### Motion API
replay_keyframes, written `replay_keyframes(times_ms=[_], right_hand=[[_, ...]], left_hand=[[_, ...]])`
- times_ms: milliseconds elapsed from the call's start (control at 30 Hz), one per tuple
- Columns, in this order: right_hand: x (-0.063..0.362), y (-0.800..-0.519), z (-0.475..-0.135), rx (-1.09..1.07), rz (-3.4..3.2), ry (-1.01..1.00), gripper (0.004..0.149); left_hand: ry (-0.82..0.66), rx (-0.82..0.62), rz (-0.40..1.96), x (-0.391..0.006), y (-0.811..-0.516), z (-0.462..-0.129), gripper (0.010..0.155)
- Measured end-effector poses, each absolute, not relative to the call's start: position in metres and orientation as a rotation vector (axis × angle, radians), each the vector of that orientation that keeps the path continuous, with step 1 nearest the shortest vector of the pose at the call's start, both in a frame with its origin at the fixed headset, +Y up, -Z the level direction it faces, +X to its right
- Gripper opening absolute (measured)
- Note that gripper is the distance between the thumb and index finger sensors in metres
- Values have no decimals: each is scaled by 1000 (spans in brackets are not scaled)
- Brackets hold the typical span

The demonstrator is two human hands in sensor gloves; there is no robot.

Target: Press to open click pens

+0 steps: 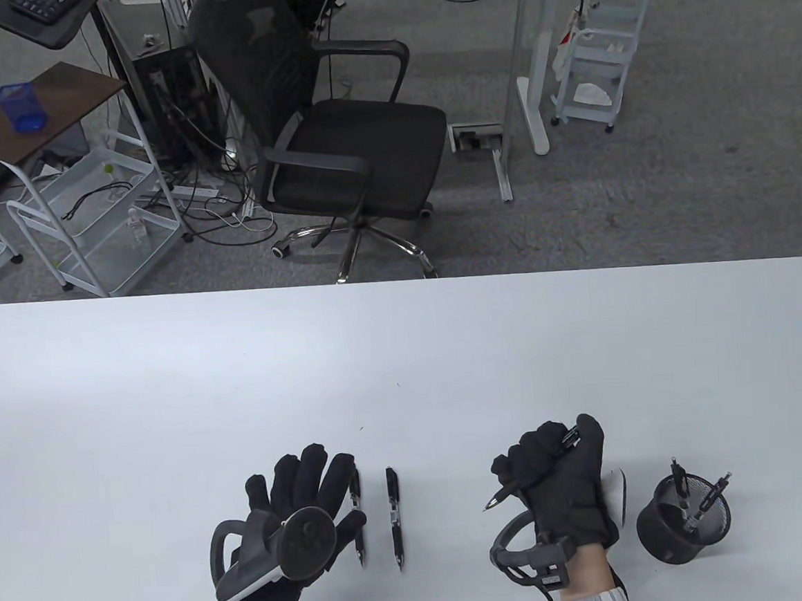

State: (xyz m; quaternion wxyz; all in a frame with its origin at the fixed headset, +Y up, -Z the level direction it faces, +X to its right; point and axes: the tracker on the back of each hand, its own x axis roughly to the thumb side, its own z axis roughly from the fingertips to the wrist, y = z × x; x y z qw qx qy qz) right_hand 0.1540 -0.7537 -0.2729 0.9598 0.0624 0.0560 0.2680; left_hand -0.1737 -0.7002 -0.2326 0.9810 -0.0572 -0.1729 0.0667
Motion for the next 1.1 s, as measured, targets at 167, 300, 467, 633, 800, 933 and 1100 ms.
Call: replay_keyframes(times_ms=[167, 300, 467, 633, 800, 933, 1100], right_hand=[[154, -753, -273, 134, 547, 116, 59], [154, -753, -273, 138, 546, 118, 58], [153, -752, -273, 130, 545, 120, 59], [153, -752, -273, 124, 537, 121, 58], [152, -752, -273, 115, 530, 121, 59], [151, -752, -273, 117, 525, 124, 59], [149, -751, -273, 128, 521, 139, 59]], left_hand=[[-348, -113, 134, -174, -700, -232, 70], [-347, -113, 134, -174, -700, -232, 70], [-347, -112, 133, -174, -700, -232, 70], [-346, -112, 133, -175, -700, -232, 70], [-346, -111, 133, -175, -700, -232, 70], [-346, -110, 134, -175, -700, -232, 70], [-346, -111, 133, -175, -700, -232, 70]])
